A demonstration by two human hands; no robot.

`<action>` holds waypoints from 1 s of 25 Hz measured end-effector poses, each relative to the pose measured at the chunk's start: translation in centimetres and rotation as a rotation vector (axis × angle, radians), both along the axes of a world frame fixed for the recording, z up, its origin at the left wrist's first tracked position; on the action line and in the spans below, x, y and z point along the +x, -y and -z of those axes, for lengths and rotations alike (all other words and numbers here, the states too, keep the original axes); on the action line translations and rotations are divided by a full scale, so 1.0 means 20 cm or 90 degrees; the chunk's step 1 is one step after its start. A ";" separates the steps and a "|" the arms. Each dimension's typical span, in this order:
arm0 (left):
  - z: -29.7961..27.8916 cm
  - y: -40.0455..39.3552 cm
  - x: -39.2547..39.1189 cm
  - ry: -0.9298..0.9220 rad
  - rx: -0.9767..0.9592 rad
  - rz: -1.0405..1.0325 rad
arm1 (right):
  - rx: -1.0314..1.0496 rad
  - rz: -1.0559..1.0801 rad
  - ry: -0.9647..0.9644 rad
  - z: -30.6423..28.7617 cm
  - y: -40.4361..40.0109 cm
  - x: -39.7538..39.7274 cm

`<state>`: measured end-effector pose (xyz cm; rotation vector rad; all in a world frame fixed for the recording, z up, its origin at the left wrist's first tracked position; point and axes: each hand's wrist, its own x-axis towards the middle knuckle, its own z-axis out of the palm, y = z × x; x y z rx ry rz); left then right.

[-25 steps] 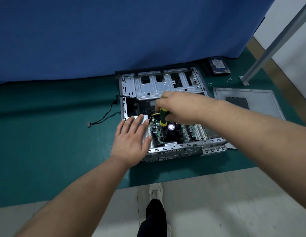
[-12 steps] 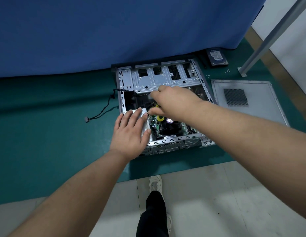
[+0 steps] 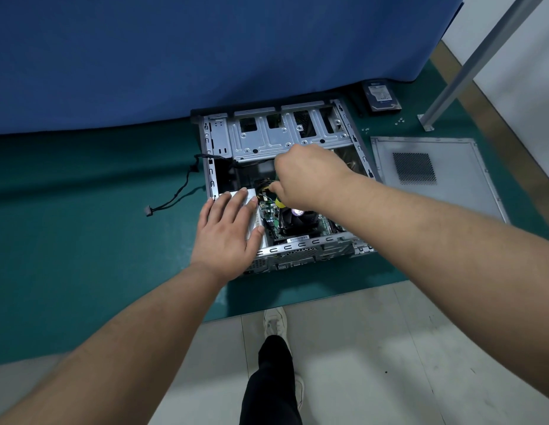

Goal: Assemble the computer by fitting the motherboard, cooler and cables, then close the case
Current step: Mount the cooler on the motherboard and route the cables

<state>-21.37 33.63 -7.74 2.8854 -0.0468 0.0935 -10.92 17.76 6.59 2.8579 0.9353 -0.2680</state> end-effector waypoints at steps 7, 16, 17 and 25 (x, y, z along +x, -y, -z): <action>-0.01 0.01 -0.01 -0.008 0.002 -0.001 | -0.029 -0.048 -0.029 0.02 0.05 0.02; 0.00 0.00 0.00 0.002 0.005 0.001 | -0.025 -0.085 -0.044 0.01 0.10 0.01; 0.01 0.00 0.00 0.003 0.004 0.002 | -0.017 -0.049 -0.027 0.02 0.08 -0.01; 0.01 -0.01 0.00 0.000 0.015 0.005 | 0.002 0.095 -0.007 0.06 0.00 -0.01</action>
